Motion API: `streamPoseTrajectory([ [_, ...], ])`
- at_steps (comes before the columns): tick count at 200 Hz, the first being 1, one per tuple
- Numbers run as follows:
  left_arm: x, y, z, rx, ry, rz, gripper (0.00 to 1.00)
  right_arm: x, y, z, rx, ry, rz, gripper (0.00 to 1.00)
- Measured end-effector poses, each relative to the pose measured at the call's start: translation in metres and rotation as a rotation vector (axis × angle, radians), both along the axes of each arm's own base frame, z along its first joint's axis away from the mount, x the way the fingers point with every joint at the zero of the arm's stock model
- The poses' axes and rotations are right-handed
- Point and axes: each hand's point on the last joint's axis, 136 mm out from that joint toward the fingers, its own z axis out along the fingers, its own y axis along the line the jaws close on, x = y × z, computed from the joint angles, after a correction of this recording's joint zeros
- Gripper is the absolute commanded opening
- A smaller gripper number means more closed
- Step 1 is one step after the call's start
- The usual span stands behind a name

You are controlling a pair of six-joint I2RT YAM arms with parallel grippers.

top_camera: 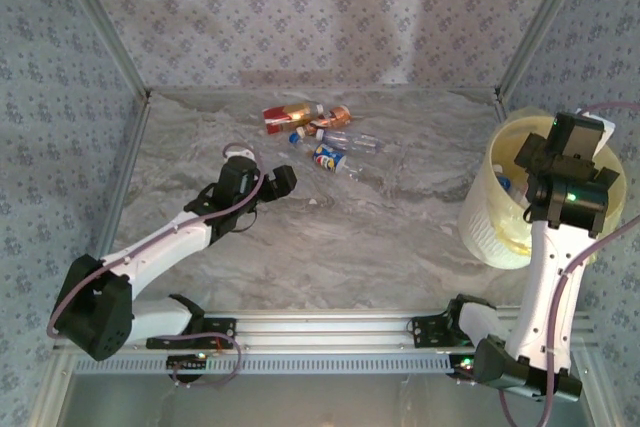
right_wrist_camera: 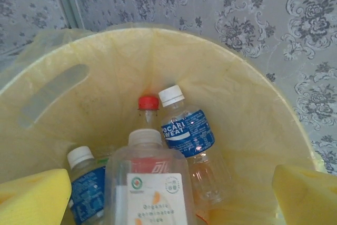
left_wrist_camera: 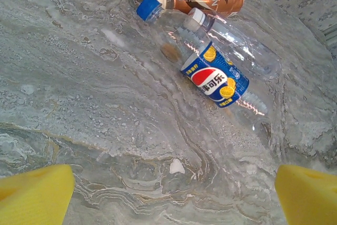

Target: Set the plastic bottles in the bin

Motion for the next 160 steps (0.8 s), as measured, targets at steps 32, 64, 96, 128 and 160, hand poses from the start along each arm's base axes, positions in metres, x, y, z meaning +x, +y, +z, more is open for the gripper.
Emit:
streamPoseTrajectory([
  [32,0.000,0.000,-0.002,0.000,0.005,0.002,0.98,0.014,0.020,-0.001,0.026,-0.017,0.088,1.00],
  [64,0.001,-0.001,-0.010,0.009,0.027,0.005,0.98,0.035,0.055,0.007,0.035,-0.062,0.234,1.00],
  [96,0.001,-0.001,-0.013,0.001,0.039,0.014,0.98,0.061,0.102,0.025,0.065,-0.184,0.422,1.00],
  [128,0.002,0.001,-0.012,-0.002,0.040,0.032,0.98,0.087,0.164,0.023,0.141,-0.271,0.663,1.00],
  [160,0.000,0.009,-0.011,0.007,0.044,0.064,0.98,0.114,0.215,0.012,0.182,-0.272,0.825,1.00],
])
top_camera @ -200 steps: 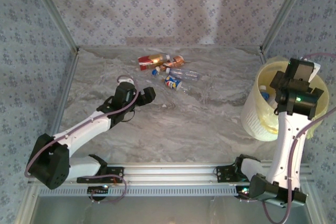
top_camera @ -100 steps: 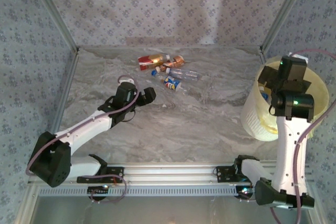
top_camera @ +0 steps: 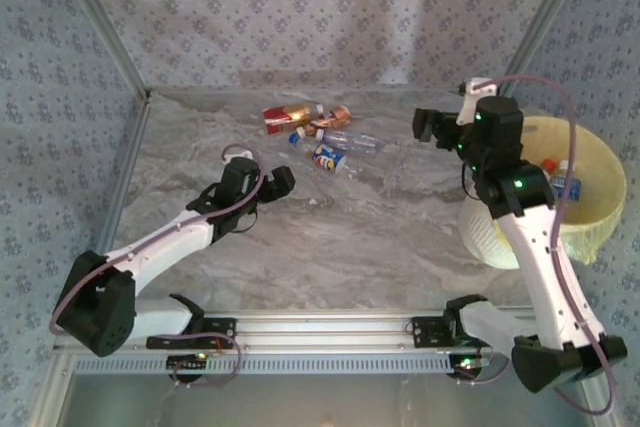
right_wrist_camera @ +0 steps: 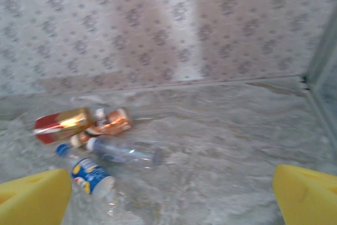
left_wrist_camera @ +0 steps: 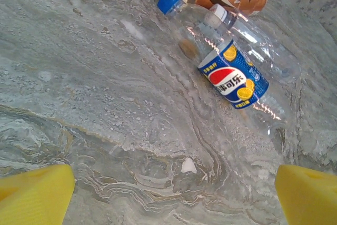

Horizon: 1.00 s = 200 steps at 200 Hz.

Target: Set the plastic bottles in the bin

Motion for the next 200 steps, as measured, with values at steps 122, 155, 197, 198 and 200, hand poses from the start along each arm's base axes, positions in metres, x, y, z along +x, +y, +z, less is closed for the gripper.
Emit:
streamPoseTrajectory([
  [122,0.070,-0.026,0.016,0.097,0.044,-0.163,0.98,0.053,0.102,-0.163,0.196,0.307,0.006,1.00],
  [155,0.100,-0.060,0.008,0.104,0.037,-0.296,0.98,0.057,0.115,-0.191,0.277,0.370,-0.034,1.00],
  [197,0.154,-0.102,0.005,0.083,-0.023,-0.430,0.98,0.049,0.121,-0.207,0.325,0.407,-0.024,1.00],
  [198,0.154,-0.102,0.005,0.082,-0.024,-0.431,0.98,0.049,0.120,-0.208,0.325,0.409,-0.025,1.00],
  [200,0.157,-0.103,0.004,0.081,-0.024,-0.435,0.98,0.049,0.120,-0.209,0.326,0.412,-0.027,1.00],
])
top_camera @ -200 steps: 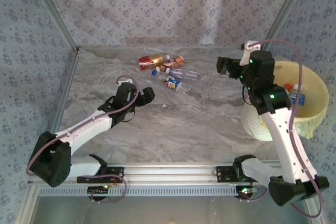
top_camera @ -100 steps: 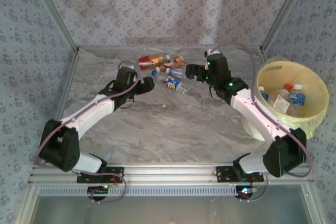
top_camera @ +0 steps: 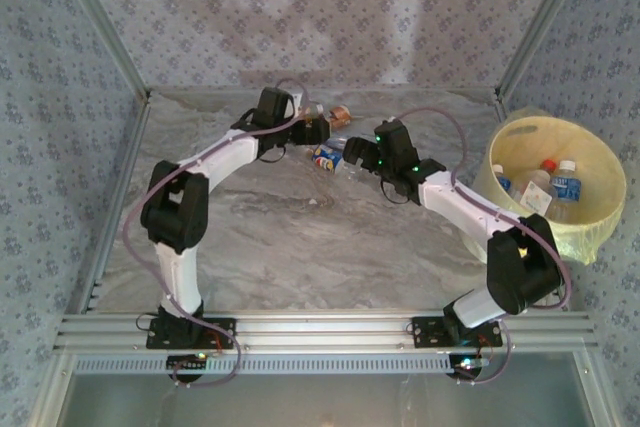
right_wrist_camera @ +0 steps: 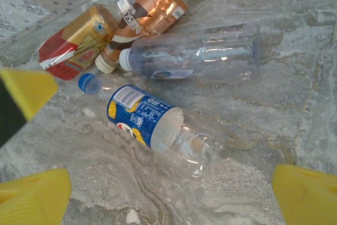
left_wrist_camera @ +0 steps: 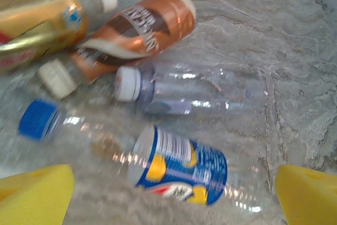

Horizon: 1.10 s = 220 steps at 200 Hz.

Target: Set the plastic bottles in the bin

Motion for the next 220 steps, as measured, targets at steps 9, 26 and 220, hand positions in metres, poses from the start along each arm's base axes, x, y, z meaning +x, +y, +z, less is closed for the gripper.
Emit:
streamPoseTrajectory([
  [9,0.008,-0.005,-0.003,-0.008,-0.003,-0.018,0.98,-0.002,-0.001,-0.004,0.004,0.007,-0.004,1.00],
  [26,0.024,-0.013,-0.011,-0.027,0.004,-0.038,0.98,-0.009,-0.004,-0.013,0.008,0.023,-0.008,1.00],
  [220,-0.097,-0.020,-0.040,-0.210,0.283,-0.070,0.98,-0.024,0.017,-0.089,0.349,0.226,-0.227,1.00],
])
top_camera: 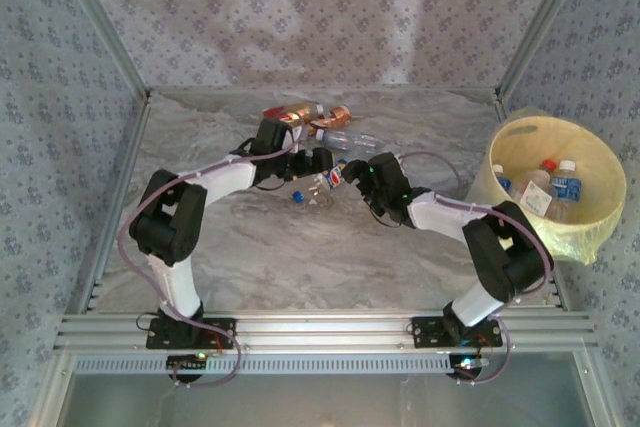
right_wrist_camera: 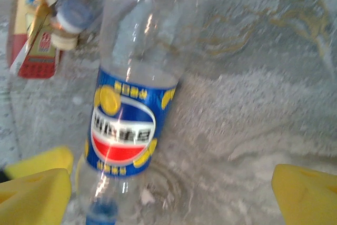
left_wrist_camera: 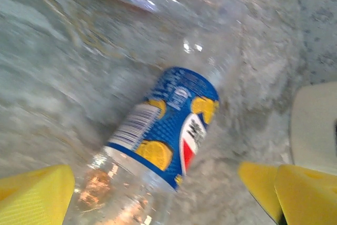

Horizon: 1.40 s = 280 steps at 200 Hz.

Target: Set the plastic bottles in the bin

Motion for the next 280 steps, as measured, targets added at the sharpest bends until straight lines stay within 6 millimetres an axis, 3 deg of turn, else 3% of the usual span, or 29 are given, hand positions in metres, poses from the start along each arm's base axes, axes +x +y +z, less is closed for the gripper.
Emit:
streamPoseTrajectory([
  [21,-0.016,-0.007,-0.003,-0.021,0.022,0.003,0.98,0.017,-0.003,-0.008,-0.061,0.023,-0.018,0.98],
  [41,-0.022,0.007,-0.012,-0.008,0.048,0.060,0.98,0.030,0.000,-0.015,-0.106,0.041,-0.005,0.97],
  [73,-0.014,0.026,-0.006,-0.014,0.038,0.125,0.98,0.049,0.007,-0.024,-0.164,0.065,0.017,0.95],
  [106,-0.010,0.027,-0.001,-0.025,0.017,0.132,0.98,0.078,0.022,-0.025,-0.265,0.068,0.071,0.89],
  [162,-0.012,0.027,-0.004,-0.021,0.022,0.132,0.98,0.059,0.023,-0.038,-0.421,0.108,0.197,0.69],
  [208,-0.012,0.028,-0.004,-0.021,0.023,0.133,0.98,0.058,0.018,-0.036,-0.515,0.076,0.275,0.55],
  [249,-0.012,0.028,-0.004,-0.021,0.023,0.134,0.98,0.052,0.007,-0.022,-0.577,0.040,0.306,0.50],
  [280,-0.012,0.028,-0.004,-0.020,0.022,0.134,0.98,0.044,-0.001,0.004,-0.594,-0.029,0.315,0.48],
])
